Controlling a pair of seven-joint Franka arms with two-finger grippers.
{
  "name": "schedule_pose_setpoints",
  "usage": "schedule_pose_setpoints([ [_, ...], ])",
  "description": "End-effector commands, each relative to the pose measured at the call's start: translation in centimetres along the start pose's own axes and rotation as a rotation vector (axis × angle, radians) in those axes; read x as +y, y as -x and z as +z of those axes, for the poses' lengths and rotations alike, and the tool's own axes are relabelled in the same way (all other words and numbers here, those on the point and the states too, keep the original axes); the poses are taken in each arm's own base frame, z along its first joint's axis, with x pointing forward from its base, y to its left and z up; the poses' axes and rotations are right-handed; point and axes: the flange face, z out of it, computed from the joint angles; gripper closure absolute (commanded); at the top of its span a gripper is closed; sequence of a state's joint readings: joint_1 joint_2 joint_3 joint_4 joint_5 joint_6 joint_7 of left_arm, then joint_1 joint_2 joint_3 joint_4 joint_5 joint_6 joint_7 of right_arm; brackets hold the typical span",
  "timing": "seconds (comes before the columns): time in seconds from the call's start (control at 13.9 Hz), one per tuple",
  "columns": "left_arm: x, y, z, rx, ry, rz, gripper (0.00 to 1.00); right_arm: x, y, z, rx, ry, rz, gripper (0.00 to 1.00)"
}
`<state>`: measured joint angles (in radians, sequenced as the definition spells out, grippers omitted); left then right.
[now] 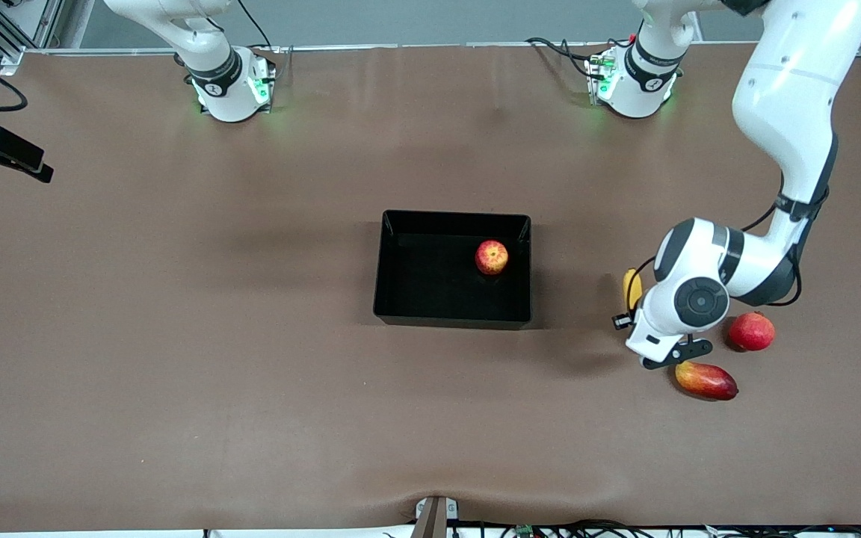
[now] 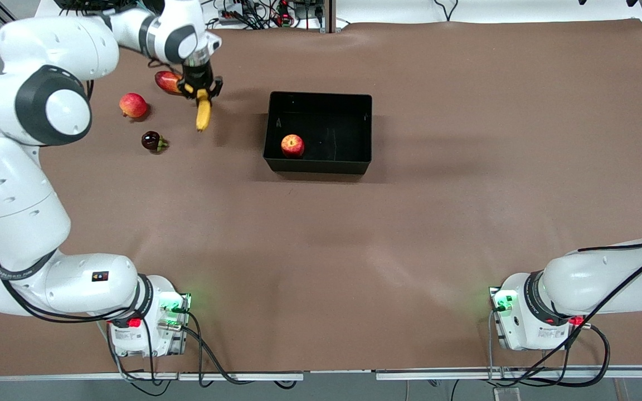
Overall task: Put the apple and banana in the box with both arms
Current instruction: 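Carry the banana into the box with the left gripper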
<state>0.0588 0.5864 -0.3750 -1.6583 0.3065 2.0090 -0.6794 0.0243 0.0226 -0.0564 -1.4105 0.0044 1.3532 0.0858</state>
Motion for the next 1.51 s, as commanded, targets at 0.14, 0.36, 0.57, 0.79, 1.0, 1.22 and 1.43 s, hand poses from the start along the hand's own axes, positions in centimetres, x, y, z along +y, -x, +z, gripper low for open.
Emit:
schedule_pose_setpoints([
  [0.14,7.0,6.2,-13.3,0.016,0.082,0.085,1.0,0.2,0.9,-0.2,0.012,-0.014,-0.054,0.0],
  [0.36,14.3,11.6,-14.1,0.006,0.114,0.075,1.0,1.3,0.7,-0.1,0.015,-0.015,-0.111,0.0],
  [0.57,20.6,14.7,-12.4,-0.002,0.151,0.091,1.0,1.2,0.8,-0.1,0.012,-0.015,-0.113,0.0],
  [0.79,25.7,17.4,-10.2,0.035,0.232,0.095,1.0,1.2,0.8,-0.2,0.014,-0.015,-0.113,0.0],
  [1.0,29.2,20.6,-7.3,0.06,0.197,0.103,1.0,1.2,0.8,-0.1,0.011,-0.016,-0.111,0.0],
  [1.22,30.6,21.3,-4.5,0.076,0.17,0.101,1.0,1.3,0.8,-0.1,0.009,-0.016,-0.11,0.0],
  [1.43,32.4,22.5,-3.4,0.085,0.211,0.112,1.0,1.3,0.8,-0.1,0.008,-0.016,-0.11,0.0],
])
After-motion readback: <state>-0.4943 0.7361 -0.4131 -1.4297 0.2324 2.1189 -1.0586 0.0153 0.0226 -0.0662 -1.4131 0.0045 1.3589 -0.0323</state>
